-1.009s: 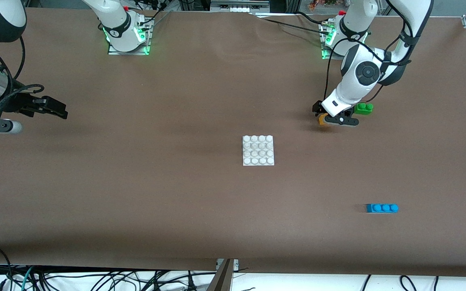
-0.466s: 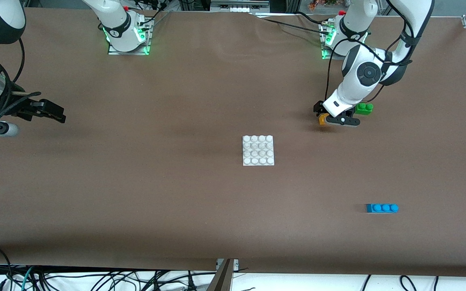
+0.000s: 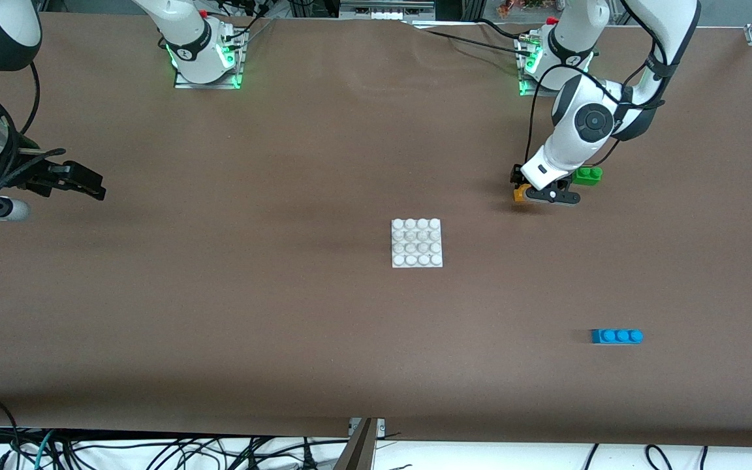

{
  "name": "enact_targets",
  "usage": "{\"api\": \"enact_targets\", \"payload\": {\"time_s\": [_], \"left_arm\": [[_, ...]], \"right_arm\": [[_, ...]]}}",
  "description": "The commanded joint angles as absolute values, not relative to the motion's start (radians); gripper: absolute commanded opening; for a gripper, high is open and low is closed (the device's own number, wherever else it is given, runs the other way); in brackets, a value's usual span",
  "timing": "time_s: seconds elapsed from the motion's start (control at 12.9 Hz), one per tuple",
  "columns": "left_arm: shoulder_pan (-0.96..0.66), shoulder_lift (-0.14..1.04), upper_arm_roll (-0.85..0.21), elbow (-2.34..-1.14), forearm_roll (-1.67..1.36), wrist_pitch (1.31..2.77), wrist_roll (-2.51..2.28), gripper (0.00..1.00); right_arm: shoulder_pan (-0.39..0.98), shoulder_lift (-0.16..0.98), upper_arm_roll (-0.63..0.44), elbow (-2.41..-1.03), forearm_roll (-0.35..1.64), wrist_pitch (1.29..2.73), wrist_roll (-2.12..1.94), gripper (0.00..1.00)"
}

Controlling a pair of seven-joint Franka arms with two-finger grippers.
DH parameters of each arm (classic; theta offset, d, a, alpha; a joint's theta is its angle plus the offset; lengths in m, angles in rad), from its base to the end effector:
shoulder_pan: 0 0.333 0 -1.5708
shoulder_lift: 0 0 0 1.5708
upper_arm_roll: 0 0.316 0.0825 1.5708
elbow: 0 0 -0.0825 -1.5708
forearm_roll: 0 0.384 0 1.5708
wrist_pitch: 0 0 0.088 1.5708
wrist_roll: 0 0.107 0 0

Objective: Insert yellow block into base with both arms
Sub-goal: 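Grasp the yellow block with the left gripper and lift it, then carry the yellow block with the left gripper over the white plate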

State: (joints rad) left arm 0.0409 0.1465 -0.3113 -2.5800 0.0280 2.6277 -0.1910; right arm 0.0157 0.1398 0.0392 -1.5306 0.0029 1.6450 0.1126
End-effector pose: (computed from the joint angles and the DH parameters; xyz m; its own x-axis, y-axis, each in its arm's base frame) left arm 0.4188 -0.1214 0.2035 0.9901 -0.1034 -0.0953 -0.1024 -0.9946 0.0154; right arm 0.6004 0.0318 0.5692 0.9980 -0.0581 -0.0261 -0.0583 -0.9983 -0.0055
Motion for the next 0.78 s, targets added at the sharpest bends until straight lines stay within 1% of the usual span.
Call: {"api": "enact_targets", "payload": {"time_s": [0.0, 0.39, 0.7], "left_arm": [[0.051, 0.144, -0.314, -2.583, 0.055, 2.637, -0.202, 0.60], [0.057, 0.115, -0.314, -2.580, 0.055, 2.616, -0.202, 0.59], [0.057, 0.040, -0.316, -2.539, 0.057, 2.487, -0.202, 0.59]], "right_arm": [[0.008, 0.138, 0.049, -1.523, -0.003, 1.648, 0.104, 1.00], [0.006, 0.138, 0.049, -1.525, -0.002, 1.651, 0.101, 1.00], [0.009, 0.138, 0.049, -1.523, 0.003, 1.654, 0.103, 1.00]]}}
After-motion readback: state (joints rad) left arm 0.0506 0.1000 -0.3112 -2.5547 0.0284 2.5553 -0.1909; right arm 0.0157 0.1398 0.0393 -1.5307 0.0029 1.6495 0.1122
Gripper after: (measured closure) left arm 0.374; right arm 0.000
